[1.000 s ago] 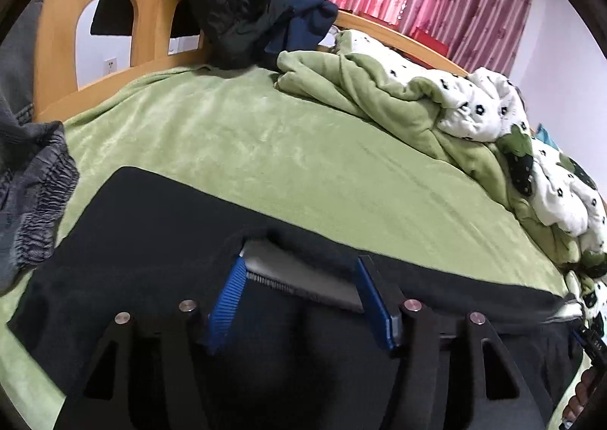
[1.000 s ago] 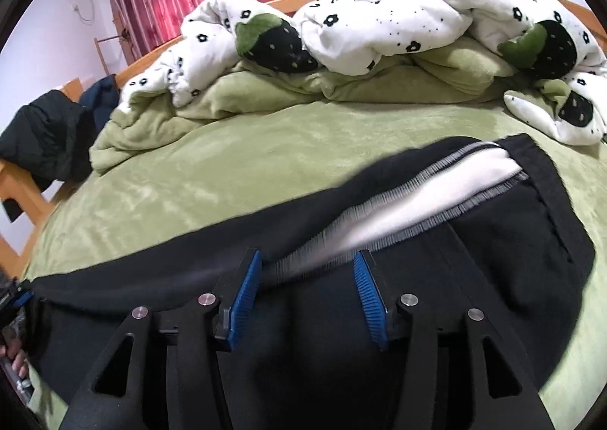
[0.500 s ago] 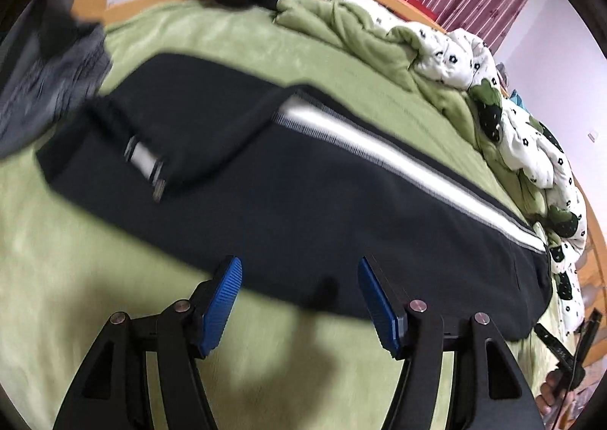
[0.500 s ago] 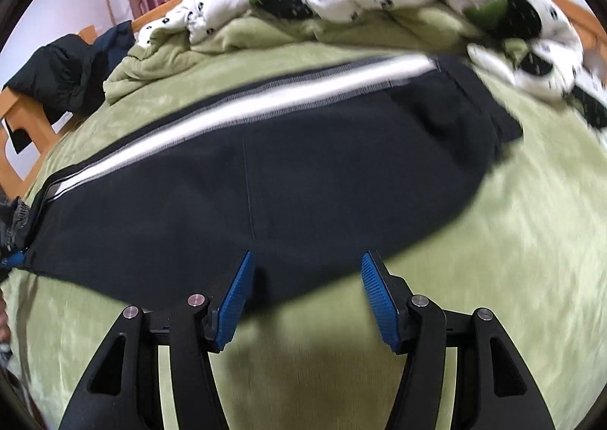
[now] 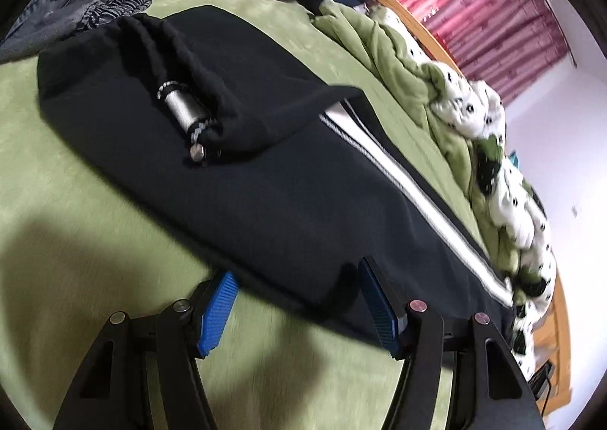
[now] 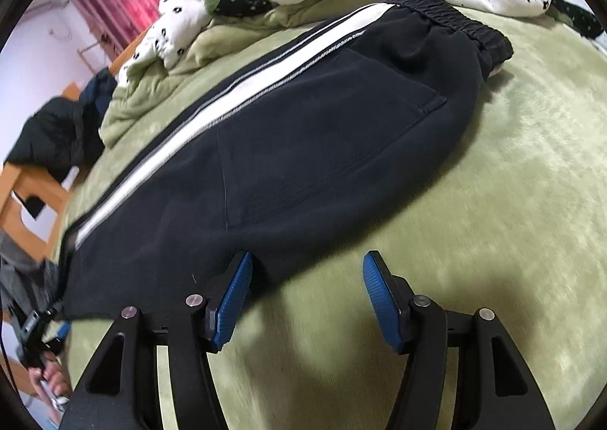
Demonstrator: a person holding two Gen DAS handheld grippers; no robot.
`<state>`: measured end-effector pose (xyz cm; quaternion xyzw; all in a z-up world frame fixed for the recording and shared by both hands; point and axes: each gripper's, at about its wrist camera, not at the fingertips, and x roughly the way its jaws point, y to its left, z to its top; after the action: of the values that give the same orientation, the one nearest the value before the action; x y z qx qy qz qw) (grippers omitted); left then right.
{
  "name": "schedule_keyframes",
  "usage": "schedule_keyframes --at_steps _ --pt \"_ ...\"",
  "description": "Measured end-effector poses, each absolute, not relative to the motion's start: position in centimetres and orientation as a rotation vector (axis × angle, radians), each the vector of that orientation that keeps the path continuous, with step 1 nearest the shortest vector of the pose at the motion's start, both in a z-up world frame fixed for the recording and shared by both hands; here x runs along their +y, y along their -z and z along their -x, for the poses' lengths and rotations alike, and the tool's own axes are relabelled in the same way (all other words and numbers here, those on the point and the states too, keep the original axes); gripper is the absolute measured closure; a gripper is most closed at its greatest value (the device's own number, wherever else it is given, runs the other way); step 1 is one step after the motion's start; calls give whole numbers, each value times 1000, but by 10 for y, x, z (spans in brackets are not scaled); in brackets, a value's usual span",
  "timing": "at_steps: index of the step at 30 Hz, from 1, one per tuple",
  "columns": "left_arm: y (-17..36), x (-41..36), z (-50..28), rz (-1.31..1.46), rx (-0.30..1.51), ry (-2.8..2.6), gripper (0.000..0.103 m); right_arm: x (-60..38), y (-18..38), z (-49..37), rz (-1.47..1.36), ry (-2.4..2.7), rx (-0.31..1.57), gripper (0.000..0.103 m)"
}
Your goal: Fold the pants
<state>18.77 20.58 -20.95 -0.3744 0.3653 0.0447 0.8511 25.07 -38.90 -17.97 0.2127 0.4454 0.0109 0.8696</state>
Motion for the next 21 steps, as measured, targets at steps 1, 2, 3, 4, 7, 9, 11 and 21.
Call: schedule_keyframes --at_steps 1,2,3,4,7,9,11,21 --pt "211 209 -191 797 758 -98 43 -391 181 -259 -461 -24 929 43" --pt "211 211 -194 803 749 -102 43 -394 181 -264 -481 -25 923 43" --pt "211 212 -197 808 740 -107 43 -398 182 -266 -499 -26 918 43" --pt "212 213 -200 812 733 -115 43 -402 183 -273 -535 -28 910 43" --pt "210 212 -210 801 729 -144 48 -413 189 -292 -615 -28 888 43" --pt "210 212 -216 781 740 -178 58 -421 191 -303 -670 -21 875 43" --pt "210 214 -220 765 756 -211 68 -427 193 -315 -691 26 879 70" --pt "190 210 -197 736 739 -186 90 -427 161 -280 -679 72 736 96"
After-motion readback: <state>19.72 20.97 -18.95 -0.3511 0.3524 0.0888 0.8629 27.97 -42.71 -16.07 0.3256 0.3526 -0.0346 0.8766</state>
